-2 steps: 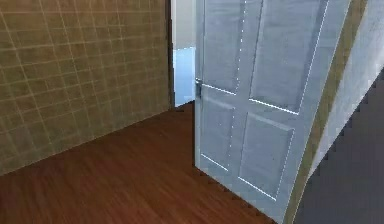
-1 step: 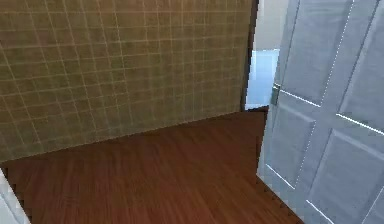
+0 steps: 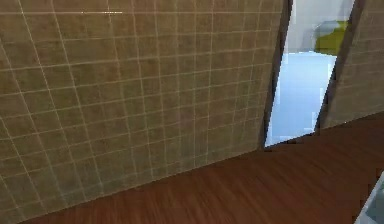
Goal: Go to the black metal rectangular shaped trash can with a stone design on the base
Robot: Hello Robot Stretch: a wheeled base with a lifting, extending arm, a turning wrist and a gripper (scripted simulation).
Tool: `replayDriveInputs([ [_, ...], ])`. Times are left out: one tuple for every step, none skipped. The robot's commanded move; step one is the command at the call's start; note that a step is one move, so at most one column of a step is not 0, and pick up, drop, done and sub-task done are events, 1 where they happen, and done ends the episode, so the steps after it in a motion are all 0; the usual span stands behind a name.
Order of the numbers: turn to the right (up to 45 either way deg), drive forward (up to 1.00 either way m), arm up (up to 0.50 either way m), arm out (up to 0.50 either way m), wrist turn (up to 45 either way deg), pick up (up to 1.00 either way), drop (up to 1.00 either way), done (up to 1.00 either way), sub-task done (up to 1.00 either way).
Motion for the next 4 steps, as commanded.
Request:
replayDriveInputs([
  [-6.0,0.00,0.00,0.00,0.0,0.00,0.00,0.00,0.00],
  [0.0,0.55,0.00,0.00,0.0,0.00,0.00,0.00,0.00],
  [45.0,0.00,0.00,0.00,0.0,0.00,0.00,0.00,0.00],
  [12.0,0.00,0.00,0.00,0.0,0.00,0.00,0.00,0.00],
])
